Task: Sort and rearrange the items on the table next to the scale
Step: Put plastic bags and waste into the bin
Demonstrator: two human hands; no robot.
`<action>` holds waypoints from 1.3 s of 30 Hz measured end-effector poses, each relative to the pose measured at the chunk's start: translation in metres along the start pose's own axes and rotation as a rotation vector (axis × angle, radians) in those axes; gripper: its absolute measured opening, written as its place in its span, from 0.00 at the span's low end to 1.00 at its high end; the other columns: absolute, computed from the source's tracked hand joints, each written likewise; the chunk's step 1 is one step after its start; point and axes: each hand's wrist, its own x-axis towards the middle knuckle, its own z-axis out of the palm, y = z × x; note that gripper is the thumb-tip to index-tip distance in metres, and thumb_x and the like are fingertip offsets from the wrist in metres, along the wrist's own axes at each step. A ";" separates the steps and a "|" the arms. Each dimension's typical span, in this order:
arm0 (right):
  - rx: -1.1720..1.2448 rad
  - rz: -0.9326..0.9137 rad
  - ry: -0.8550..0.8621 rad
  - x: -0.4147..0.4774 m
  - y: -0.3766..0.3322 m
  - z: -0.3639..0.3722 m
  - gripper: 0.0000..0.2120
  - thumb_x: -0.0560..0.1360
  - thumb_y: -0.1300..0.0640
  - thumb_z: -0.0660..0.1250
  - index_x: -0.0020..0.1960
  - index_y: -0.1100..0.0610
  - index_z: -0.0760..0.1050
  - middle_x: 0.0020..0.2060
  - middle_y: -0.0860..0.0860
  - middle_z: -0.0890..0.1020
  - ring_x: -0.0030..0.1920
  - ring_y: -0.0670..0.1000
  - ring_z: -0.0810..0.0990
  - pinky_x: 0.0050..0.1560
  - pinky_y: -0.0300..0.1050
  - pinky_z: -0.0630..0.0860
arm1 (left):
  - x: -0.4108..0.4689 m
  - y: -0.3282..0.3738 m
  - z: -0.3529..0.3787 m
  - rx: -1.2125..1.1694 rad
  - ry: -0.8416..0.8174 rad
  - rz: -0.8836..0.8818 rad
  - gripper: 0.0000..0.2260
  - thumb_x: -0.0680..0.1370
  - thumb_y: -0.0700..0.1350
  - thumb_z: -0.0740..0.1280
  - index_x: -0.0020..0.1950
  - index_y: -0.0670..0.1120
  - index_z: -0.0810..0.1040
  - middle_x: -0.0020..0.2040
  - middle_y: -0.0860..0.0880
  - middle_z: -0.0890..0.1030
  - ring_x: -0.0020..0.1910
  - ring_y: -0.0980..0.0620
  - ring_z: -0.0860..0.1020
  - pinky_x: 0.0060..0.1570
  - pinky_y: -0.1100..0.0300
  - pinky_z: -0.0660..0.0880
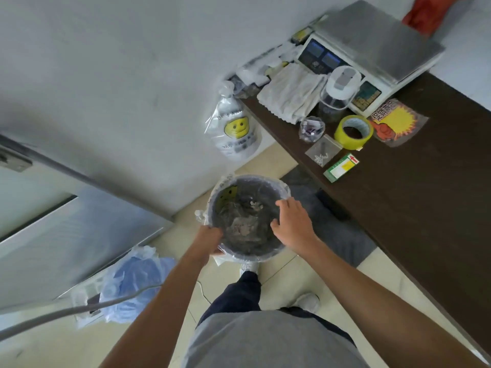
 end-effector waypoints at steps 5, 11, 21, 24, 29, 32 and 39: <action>0.168 0.178 0.038 0.025 -0.019 0.013 0.36 0.76 0.51 0.70 0.76 0.62 0.58 0.69 0.58 0.67 0.67 0.57 0.71 0.61 0.48 0.74 | 0.025 -0.001 -0.012 -0.164 0.046 -0.080 0.09 0.78 0.32 0.62 0.57 0.34 0.75 0.45 0.40 0.81 0.36 0.44 0.81 0.22 0.60 0.78; 0.479 0.509 -0.252 0.076 -0.026 0.040 0.22 0.80 0.53 0.61 0.71 0.58 0.67 0.61 0.56 0.78 0.53 0.55 0.77 0.52 0.48 0.73 | 0.083 -0.003 -0.013 -0.308 0.063 -0.198 0.09 0.78 0.32 0.59 0.56 0.36 0.74 0.48 0.39 0.81 0.37 0.43 0.82 0.27 0.57 0.82; 0.636 0.674 -0.242 0.179 -0.005 0.154 0.07 0.81 0.56 0.59 0.59 0.52 0.71 0.44 0.49 0.79 0.39 0.54 0.85 0.41 0.53 0.85 | 0.244 -0.041 0.017 -0.330 0.106 -0.296 0.08 0.79 0.32 0.60 0.57 0.37 0.74 0.43 0.43 0.78 0.38 0.46 0.81 0.27 0.58 0.78; 0.666 0.697 -0.231 0.212 0.014 0.196 0.09 0.80 0.57 0.61 0.60 0.54 0.73 0.48 0.53 0.81 0.38 0.56 0.86 0.39 0.52 0.85 | 0.297 -0.057 0.029 -0.279 0.091 -0.278 0.09 0.79 0.34 0.60 0.58 0.38 0.75 0.46 0.45 0.79 0.42 0.46 0.82 0.31 0.58 0.81; 0.631 0.711 -0.254 0.262 0.051 0.264 0.11 0.80 0.59 0.62 0.62 0.55 0.74 0.50 0.55 0.82 0.38 0.55 0.86 0.42 0.52 0.85 | 0.370 -0.078 0.051 -0.362 0.077 -0.343 0.08 0.79 0.35 0.59 0.46 0.46 0.74 0.46 0.43 0.82 0.47 0.40 0.85 0.49 0.45 0.84; 0.592 0.690 -0.274 0.287 0.068 0.300 0.10 0.80 0.58 0.64 0.60 0.54 0.75 0.49 0.55 0.83 0.37 0.54 0.86 0.39 0.47 0.84 | 0.412 -0.096 0.065 -0.373 0.072 -0.381 0.06 0.82 0.36 0.59 0.50 0.45 0.73 0.47 0.43 0.81 0.49 0.41 0.85 0.50 0.46 0.84; 0.524 0.637 -0.315 0.337 0.103 0.373 0.07 0.81 0.56 0.65 0.59 0.54 0.74 0.46 0.54 0.83 0.34 0.53 0.86 0.36 0.46 0.82 | 0.496 -0.131 0.091 -0.429 0.044 -0.405 0.06 0.85 0.42 0.59 0.60 0.44 0.72 0.51 0.43 0.81 0.50 0.44 0.84 0.48 0.51 0.84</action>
